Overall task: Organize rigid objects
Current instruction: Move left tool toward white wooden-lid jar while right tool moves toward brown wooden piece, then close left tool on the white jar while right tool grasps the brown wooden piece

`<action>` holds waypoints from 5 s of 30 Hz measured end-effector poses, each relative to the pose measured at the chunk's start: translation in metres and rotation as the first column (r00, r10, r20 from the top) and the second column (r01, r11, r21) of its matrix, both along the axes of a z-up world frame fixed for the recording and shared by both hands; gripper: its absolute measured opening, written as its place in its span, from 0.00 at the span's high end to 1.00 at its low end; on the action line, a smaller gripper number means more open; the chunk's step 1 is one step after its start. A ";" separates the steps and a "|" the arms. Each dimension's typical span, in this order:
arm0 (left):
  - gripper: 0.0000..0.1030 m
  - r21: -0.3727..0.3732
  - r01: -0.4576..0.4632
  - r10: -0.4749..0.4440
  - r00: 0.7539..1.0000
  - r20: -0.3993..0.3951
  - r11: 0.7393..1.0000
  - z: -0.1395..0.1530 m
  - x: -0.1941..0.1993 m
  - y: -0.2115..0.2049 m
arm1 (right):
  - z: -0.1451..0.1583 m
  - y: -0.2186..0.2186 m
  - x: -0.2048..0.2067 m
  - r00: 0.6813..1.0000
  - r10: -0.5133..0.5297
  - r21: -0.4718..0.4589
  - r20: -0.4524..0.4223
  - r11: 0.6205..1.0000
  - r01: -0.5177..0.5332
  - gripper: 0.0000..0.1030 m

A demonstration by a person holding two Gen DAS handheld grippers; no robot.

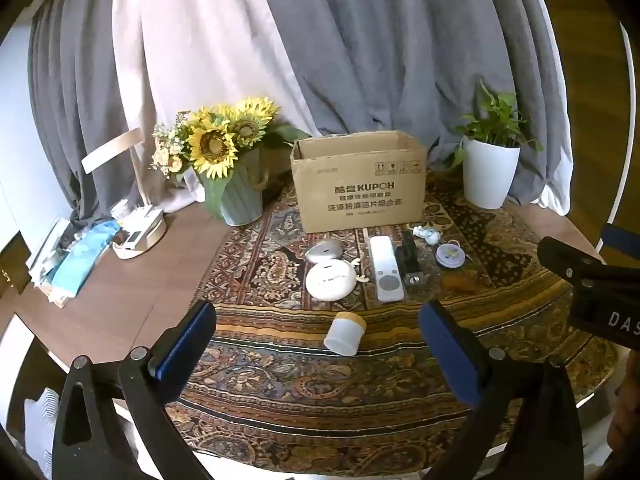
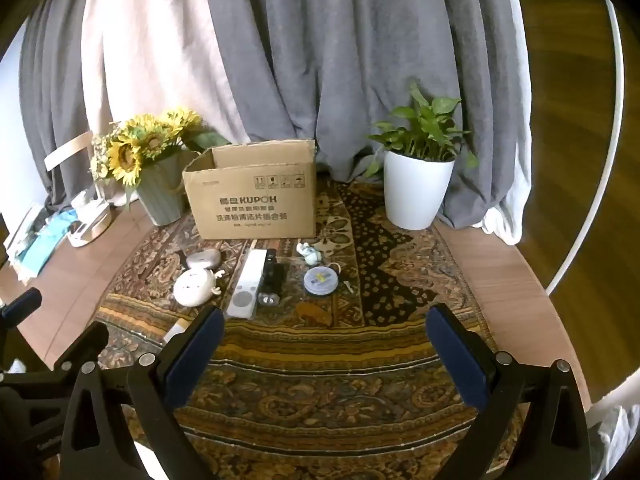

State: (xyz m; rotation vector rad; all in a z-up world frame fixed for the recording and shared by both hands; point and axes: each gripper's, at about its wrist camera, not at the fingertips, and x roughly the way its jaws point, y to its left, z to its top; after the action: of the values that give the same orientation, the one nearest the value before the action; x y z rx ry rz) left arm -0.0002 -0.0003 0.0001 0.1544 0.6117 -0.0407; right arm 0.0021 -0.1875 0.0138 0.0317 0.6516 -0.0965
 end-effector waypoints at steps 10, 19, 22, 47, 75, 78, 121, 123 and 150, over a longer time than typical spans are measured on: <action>0.00 -0.008 0.008 -0.008 1.000 0.003 1.000 0.000 0.000 0.000 | -0.002 0.002 0.003 1.000 0.001 0.007 -0.001 1.000 -0.001 0.01; 0.00 -0.005 0.021 -0.021 1.000 -0.010 1.000 0.000 0.008 0.006 | -0.006 0.006 0.006 1.000 0.000 0.011 -0.010 1.000 0.000 0.01; 0.00 -0.004 0.024 -0.024 1.000 -0.011 1.000 0.000 0.009 0.004 | -0.006 0.005 0.008 1.000 0.003 0.011 -0.014 1.000 -0.002 0.01; 0.00 -0.005 0.043 -0.043 0.999 -0.030 0.999 -0.011 0.016 0.001 | -0.019 0.006 0.018 0.999 0.022 0.029 -0.039 0.999 -0.021 0.01; 0.00 0.016 0.119 -0.117 0.989 -0.086 0.993 -0.037 0.040 0.004 | -0.038 0.014 0.041 0.995 0.044 0.023 -0.090 0.999 -0.042 0.01; 0.00 0.025 0.132 -0.128 0.986 -0.105 0.991 -0.047 0.047 0.004 | -0.045 0.017 0.045 0.995 0.046 0.011 -0.085 0.999 -0.045 0.01; 0.57 -0.077 0.167 -0.184 0.923 -0.339 0.983 -0.153 0.124 -0.008 | -0.155 0.003 0.140 0.986 -0.018 -0.025 -0.168 1.000 0.014 0.16; 0.57 -0.079 0.164 -0.181 0.923 -0.339 0.983 -0.153 0.124 -0.007 | -0.158 0.002 0.143 0.982 -0.012 -0.010 -0.187 1.000 0.011 0.22; 0.60 -0.111 0.114 -0.145 0.934 -0.326 0.987 -0.153 0.116 -0.011 | -0.162 0.002 0.146 0.971 0.062 0.034 -0.232 0.998 -0.055 0.75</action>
State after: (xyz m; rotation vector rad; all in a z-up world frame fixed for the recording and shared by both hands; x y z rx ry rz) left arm 0.1159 -0.0111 -0.1527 0.0999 0.9365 -0.2259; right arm 0.1482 -0.1856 -0.1485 0.0272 0.8881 -0.0344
